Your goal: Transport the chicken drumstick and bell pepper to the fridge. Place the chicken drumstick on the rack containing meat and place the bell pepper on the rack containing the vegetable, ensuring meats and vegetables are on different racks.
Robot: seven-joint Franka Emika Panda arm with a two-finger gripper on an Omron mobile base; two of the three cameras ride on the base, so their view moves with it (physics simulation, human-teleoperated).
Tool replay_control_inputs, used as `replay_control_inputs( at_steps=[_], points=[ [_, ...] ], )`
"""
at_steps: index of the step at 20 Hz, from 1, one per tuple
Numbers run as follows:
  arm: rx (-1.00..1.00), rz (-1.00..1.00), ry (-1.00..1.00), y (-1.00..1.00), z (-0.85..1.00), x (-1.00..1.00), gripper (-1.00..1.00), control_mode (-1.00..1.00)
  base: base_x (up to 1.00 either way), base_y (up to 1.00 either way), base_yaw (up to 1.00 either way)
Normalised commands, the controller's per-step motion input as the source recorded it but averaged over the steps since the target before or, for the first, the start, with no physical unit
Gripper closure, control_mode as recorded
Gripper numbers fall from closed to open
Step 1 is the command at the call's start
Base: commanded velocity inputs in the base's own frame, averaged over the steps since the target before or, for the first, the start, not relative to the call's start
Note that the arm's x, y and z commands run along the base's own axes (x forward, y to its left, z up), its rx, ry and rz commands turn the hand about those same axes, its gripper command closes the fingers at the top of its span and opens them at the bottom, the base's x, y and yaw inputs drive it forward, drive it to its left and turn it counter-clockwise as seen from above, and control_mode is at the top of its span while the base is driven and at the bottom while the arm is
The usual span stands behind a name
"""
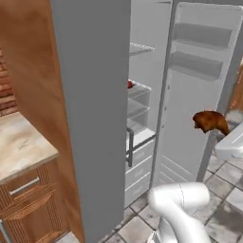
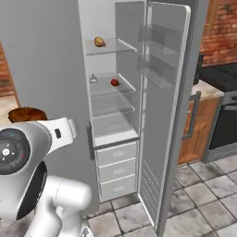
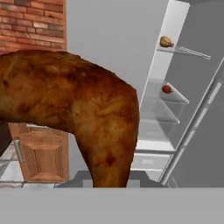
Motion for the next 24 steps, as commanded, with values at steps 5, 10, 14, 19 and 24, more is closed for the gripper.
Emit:
replay_control_inputs(
  at_steps=[5,10,14,19,24],
  points=[
    [0.0,0.0,0.0,0.0,0.0,0.0,1.0,1.0,1.0,-0.34,0.29],
    [0.0,0.0,0.0,0.0,0.0,0.0,1.0,1.0,0.96,0.05,0.07],
    [0.0,0.0,0.0,0.0,0.0,0.0,1.0,1.0,1.0,0.11,0.02],
    [0.0,0.0,0.0,0.0,0.0,0.0,1.0,1.0,0.79,-0.36,0.23],
    [0.0,0.0,0.0,0.0,0.0,0.0,1.0,1.0,0.21,-0.49,0.29]
  ],
)
